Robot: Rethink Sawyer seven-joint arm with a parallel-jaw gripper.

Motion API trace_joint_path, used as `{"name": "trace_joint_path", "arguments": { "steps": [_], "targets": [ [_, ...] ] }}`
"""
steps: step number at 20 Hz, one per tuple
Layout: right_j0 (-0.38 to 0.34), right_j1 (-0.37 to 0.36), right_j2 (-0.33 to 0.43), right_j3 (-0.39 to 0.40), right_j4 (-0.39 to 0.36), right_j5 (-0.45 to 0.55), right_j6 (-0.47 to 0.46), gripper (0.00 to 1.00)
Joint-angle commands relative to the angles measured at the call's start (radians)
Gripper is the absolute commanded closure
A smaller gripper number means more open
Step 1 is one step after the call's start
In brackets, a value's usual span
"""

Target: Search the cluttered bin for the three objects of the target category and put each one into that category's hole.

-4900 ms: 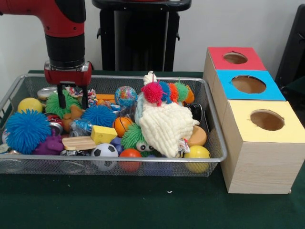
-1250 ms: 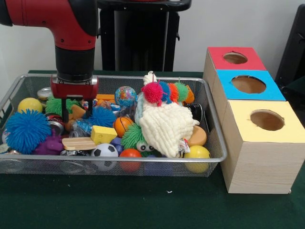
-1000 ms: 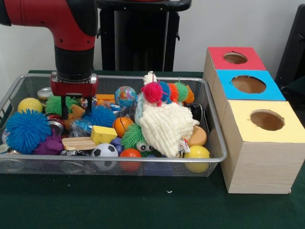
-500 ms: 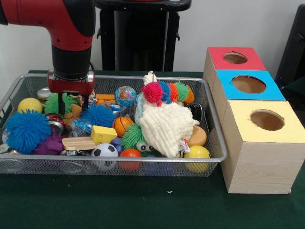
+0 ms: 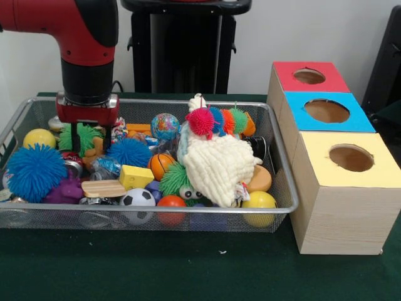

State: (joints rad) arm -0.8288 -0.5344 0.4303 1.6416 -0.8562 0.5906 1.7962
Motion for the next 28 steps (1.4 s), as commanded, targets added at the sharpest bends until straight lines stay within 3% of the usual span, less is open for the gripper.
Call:
{"name": "trace_joint_path", "arguments": {
  "steps": [1,12,28],
  "targets": [
    [-0.049,0.024,0.086,-0.020,0.035,-0.085,-0.077,0.00],
    [-0.065,0.053,0.092,-0.025,0.110,-0.064,-0.026,0.00],
    [-0.062,0.061,0.087,-0.026,0.155,-0.030,-0.051,0.00]
  ]
}}
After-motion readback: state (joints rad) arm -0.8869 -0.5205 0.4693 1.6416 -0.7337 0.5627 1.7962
